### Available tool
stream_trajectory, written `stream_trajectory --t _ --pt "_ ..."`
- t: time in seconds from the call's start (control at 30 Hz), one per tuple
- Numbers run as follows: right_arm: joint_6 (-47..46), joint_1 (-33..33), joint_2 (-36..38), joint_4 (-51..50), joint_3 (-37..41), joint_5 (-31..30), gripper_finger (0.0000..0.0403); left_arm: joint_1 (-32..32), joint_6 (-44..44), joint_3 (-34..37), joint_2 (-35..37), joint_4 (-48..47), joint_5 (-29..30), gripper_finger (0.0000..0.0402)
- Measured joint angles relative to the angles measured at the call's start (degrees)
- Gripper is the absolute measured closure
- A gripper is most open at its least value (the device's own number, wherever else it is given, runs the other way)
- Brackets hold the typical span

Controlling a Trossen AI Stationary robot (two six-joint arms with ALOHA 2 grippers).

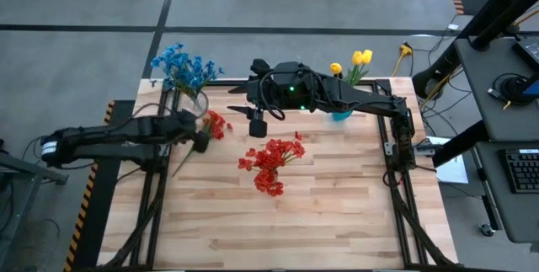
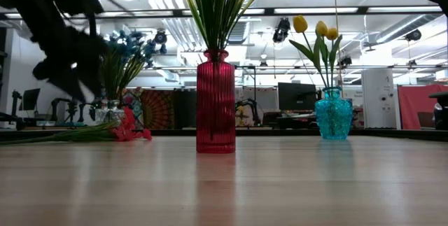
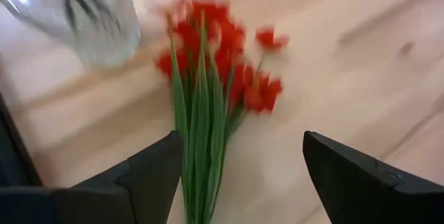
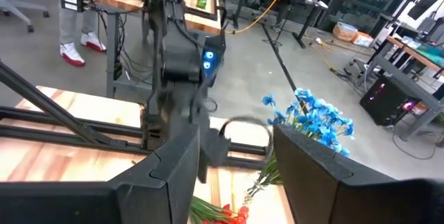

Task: Sort flowers into vase by color
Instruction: Put the red flowers into the red vase

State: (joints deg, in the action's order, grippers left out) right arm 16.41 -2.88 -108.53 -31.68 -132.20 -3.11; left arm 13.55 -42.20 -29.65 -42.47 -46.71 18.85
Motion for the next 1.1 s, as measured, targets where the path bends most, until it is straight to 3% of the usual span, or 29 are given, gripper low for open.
stream_trajectory --t 0.13,0.5,0.67,0.93,1.1 --pt "-1.25 0.01 0.0 -0.02 0.0 0.01 0.0225 -1.1 -2.81 2.46 -6.26 -0.3 -4.92 0.0123" --pt "-1.45 0.01 0.0 0.0 0.0 0.02 0.0225 -3.27 -2.44 2.77 -18.31 -0.93 -6.13 0.0141" --pt "-1.45 0.01 0.0 -0.21 0.0 0.02 0.0225 -3.27 -2.42 2.86 -21.46 -0.91 -6.1 0.0205" --pt "-2.38 0.01 0.06 -3.34 -0.58 0.02 0.0225 -3.27 -3.33 2.86 -24.47 -0.83 -5.44 0.038" --pt "-3.0 0.53 0.1 -6.01 -1.76 0.02 0.0225 -3.25 -3.79 2.85 -24.67 -0.41 -3.77 0.0385"
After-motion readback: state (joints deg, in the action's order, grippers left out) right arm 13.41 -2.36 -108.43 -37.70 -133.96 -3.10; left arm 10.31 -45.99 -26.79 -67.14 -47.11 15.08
